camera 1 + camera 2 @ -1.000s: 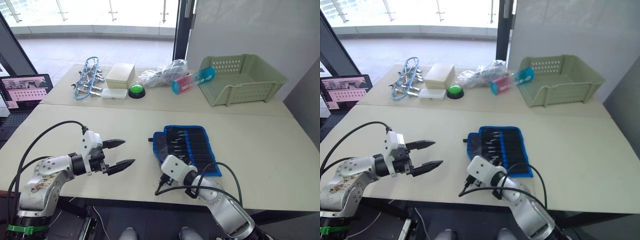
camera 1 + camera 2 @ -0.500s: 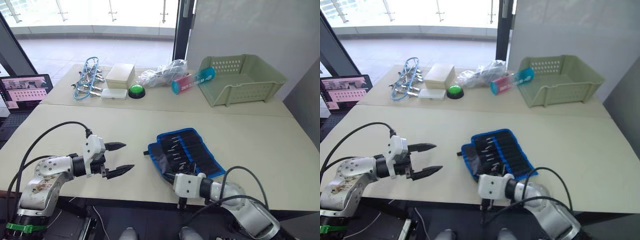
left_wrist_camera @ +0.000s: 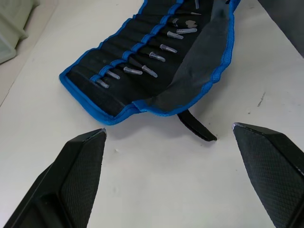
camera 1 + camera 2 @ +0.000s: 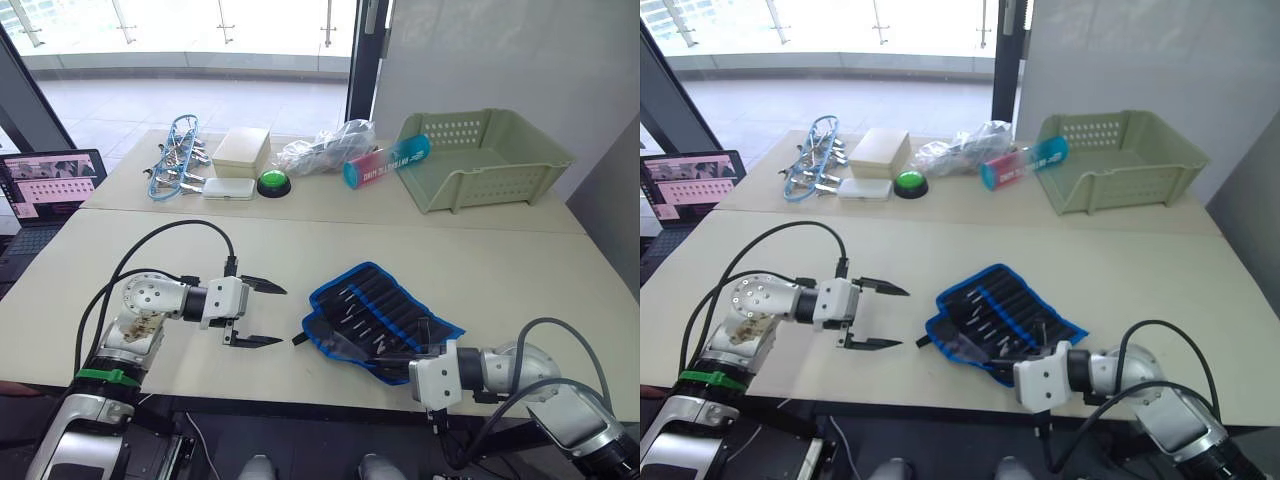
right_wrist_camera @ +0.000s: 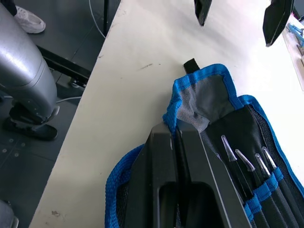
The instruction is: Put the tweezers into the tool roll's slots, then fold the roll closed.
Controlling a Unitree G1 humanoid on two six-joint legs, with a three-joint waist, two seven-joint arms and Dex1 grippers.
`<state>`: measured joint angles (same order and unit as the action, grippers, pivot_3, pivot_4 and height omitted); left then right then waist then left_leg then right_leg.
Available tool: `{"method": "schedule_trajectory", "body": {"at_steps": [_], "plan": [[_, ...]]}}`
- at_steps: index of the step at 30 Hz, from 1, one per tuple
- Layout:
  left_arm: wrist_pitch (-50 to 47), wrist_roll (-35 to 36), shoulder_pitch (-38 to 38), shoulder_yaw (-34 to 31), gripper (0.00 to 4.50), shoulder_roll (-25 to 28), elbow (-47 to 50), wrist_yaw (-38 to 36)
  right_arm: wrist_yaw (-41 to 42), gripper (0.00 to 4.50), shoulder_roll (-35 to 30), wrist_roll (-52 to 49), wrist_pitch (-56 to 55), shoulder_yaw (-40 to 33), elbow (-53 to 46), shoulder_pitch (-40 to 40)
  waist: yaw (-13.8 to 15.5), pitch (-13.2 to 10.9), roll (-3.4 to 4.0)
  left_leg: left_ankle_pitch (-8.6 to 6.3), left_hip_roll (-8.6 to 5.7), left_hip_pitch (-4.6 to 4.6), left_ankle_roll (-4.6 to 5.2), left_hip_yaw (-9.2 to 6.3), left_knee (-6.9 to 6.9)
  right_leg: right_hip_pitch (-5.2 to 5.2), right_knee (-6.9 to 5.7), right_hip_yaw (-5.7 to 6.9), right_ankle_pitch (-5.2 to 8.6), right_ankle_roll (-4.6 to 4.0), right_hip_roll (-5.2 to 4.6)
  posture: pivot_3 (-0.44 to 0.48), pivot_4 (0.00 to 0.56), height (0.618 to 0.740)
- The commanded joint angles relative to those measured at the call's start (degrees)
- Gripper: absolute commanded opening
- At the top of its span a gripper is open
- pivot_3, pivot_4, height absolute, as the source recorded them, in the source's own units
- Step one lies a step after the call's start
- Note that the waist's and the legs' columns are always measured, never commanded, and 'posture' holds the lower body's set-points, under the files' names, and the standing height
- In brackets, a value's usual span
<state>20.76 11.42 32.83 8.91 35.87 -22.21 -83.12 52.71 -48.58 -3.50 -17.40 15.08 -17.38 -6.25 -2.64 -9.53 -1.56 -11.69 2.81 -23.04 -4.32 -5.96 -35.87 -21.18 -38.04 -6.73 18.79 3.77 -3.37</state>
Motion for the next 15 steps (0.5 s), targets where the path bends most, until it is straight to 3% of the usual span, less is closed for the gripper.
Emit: {"method": "schedule_trajectory", "body": {"at_steps": [1,8,15], "plan": [[4.5,-0.6,3.5,1.3,4.50,-1.7,-4.5,-2.1,-0.4,0.04,0.4,-0.5,0.9,-2.1,-3.1,0.6,0.1,0.0,0.00,0.00,0.00,-0.01,0.00,0.00,-0.01,0.00,-0.01,0.00,0.00,0.00,0.00,0.000,0.150,0.740],[13.6,-4.3,12.1,4.5,4.50,-9.2,-19.8,-3.5,-1.5,0.04,1.3,0.2,4.2,-3.2,-6.1,2.3,0.1,0.0,-0.01,0.00,-0.04,-0.07,0.00,-0.02,-0.12,0.01,0.00,-0.01,0.01,0.03,0.00,0.000,0.150,0.740],[21.8,-8.4,17.4,5.4,4.50,-12.6,-32.0,-2.3,-1.4,0.04,2.1,0.6,5.9,-3.7,-7.1,2.4,0.0,0.0,-0.01,0.01,-0.04,-0.06,0.01,-0.04,-0.12,0.01,-0.02,0.00,0.01,0.03,0.02,0.000,0.150,0.740]]}}
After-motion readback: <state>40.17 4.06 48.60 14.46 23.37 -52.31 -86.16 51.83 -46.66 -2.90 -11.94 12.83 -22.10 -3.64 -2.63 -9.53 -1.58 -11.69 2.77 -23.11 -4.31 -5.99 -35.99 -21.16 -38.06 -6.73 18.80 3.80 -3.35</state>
